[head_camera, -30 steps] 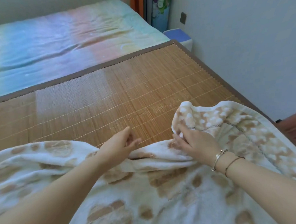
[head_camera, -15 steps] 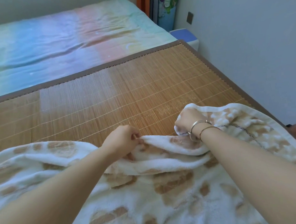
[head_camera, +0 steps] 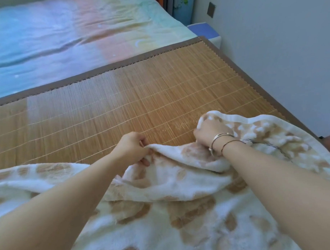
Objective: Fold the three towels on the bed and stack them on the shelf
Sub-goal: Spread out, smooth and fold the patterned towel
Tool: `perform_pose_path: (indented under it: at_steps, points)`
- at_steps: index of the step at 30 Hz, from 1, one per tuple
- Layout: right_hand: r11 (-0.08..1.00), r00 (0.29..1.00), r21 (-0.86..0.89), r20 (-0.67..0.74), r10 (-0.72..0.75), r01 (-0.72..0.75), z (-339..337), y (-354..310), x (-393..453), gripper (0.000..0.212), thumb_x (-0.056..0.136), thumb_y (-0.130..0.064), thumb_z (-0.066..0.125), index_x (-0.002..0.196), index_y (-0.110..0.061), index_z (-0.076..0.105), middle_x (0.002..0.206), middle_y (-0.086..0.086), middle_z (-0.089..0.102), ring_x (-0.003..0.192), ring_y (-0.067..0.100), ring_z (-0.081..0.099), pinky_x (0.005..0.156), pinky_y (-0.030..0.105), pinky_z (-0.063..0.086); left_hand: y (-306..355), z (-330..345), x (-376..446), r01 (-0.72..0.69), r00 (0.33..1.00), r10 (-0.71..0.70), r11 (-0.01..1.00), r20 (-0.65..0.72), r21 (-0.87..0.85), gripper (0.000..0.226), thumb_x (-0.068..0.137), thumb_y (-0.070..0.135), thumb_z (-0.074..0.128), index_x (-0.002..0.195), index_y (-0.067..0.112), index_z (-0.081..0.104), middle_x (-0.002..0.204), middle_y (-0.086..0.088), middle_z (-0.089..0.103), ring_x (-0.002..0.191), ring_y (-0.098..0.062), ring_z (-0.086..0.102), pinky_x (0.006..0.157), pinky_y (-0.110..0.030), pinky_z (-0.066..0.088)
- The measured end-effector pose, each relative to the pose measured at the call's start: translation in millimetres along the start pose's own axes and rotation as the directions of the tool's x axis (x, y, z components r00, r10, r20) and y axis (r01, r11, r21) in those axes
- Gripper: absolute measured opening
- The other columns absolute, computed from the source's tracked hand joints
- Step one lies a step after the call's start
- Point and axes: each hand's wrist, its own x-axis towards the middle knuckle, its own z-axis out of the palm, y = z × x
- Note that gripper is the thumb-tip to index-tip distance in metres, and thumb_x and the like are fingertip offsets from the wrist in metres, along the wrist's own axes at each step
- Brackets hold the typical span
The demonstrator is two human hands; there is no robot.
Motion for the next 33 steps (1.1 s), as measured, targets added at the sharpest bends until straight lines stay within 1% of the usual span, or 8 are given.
perform_pose_path:
  at_steps: [3, 5, 7, 10, 13, 19, 22, 33]
  points:
    - [0.774, 0.983, 0.62, -0.183, -0.02, 0.131, -30.5, -3.6, 36.8, 0.034, 0.096, -0.027, 0.04, 0.127, -0.023, 0.054, 0.127, -0.002, 0.053, 0.115, 0.019, 0.05, 0.09, 0.025, 0.034, 16.0, -17.2, 26.8, -0.13, 0.899, 0.141, 0.99, -0.414, 0.054, 0.006, 0.085, 0.006, 0.055, 0.083, 0.01, 0.059, 0.079, -0.001, 0.065, 0.078, -0.021, 0.064, 0.063, -0.01, 0.046]
    - [0.619, 0.988, 0.77, -0.131, -0.082, 0.154, -44.4, -7.0, 55.1, 0.044, 0.099, -0.03, 0.041, 0.142, -0.02, 0.038, 0.141, 0.0, 0.045, 0.129, 0.017, 0.043, 0.099, 0.023, 0.031, 29.6, -27.4, 39.8, -0.184, 0.872, 0.185, 0.982, -0.454, 0.047, 0.031, 0.089, 0.009, 0.055, 0.118, 0.018, 0.053, 0.121, -0.007, 0.057, 0.112, -0.022, 0.052, 0.084, -0.014, 0.041]
    - [0.662, 0.987, 0.735, -0.054, -0.153, 0.143, -39.7, -7.6, 57.6, 0.05, 0.098, -0.031, 0.042, 0.146, -0.022, 0.031, 0.137, -0.002, 0.047, 0.129, 0.019, 0.046, 0.096, 0.033, 0.041, 34.6, -26.9, 43.9, -0.211, 0.93, 0.224, 0.975, -0.291, 0.077, 0.073, 0.09, 0.011, 0.058, 0.149, 0.025, 0.017, 0.159, -0.008, 0.011, 0.143, -0.021, 0.022, 0.11, -0.025, 0.025]
    - [0.795, 0.976, 0.578, -0.015, -0.217, 0.185, -20.9, -2.5, 41.6, 0.05, 0.089, -0.032, 0.046, 0.138, -0.022, 0.043, 0.133, 0.001, 0.049, 0.13, 0.026, 0.045, 0.092, 0.041, 0.048, 27.0, -17.1, 37.7, -0.215, 0.946, 0.258, 0.952, -0.198, 0.218, 0.082, 0.091, 0.013, 0.059, 0.152, 0.026, 0.006, 0.16, 0.004, -0.016, 0.147, -0.017, 0.009, 0.108, -0.025, 0.02]
    - [0.866, 0.953, 0.422, 0.012, -0.302, 0.269, -4.9, 1.8, 25.7, 0.046, 0.091, -0.027, 0.049, 0.136, -0.016, 0.046, 0.147, 0.003, 0.038, 0.141, 0.02, 0.026, 0.113, 0.034, 0.023, 13.6, -11.3, 28.2, -0.188, 0.958, 0.239, 0.941, -0.158, 0.28, 0.069, 0.093, 0.021, 0.057, 0.151, 0.025, 0.02, 0.16, 0.007, -0.01, 0.148, -0.018, 0.007, 0.115, -0.035, 0.018]
    - [0.847, 0.934, 0.442, 0.056, -0.353, 0.294, 9.8, -14.8, -19.5, 0.042, 0.09, -0.023, 0.048, 0.132, -0.02, 0.049, 0.143, 0.002, 0.042, 0.112, 0.008, 0.051, 0.097, 0.034, 0.041, -19.5, -17.4, -12.0, -0.095, 0.984, 0.138, 0.941, -0.112, 0.324, 0.058, 0.094, 0.024, 0.053, 0.148, 0.026, 0.031, 0.161, 0.003, 0.002, 0.148, -0.02, 0.009, 0.119, -0.041, 0.018]
    - [0.841, 0.923, 0.446, 0.079, -0.377, 0.305, 15.9, -35.5, -46.4, 0.04, 0.092, -0.023, 0.048, 0.131, -0.019, 0.05, 0.138, 0.004, 0.045, 0.126, 0.019, 0.045, 0.103, 0.042, 0.041, -42.2, -28.9, -43.3, -0.058, 0.985, 0.106, 0.947, -0.139, 0.317, 0.053, 0.094, 0.024, 0.054, 0.145, 0.025, 0.036, 0.161, 0.002, 0.007, 0.147, -0.018, 0.012, 0.117, -0.035, 0.018]
    - [0.742, 0.749, 0.433, 0.199, -0.632, 0.512, 79.5, -195.7, -235.3, 0.04, 0.09, -0.02, 0.05, 0.13, -0.018, 0.051, 0.138, 0.002, 0.045, 0.112, 0.017, 0.05, 0.087, 0.023, 0.035, -226.1, -128.8, -242.7, 0.174, 0.932, -0.126, 0.978, -0.34, 0.114, 0.044, 0.091, 0.02, 0.058, 0.134, 0.024, 0.048, 0.158, -0.002, 0.02, 0.139, -0.017, 0.033, 0.11, -0.031, 0.031]
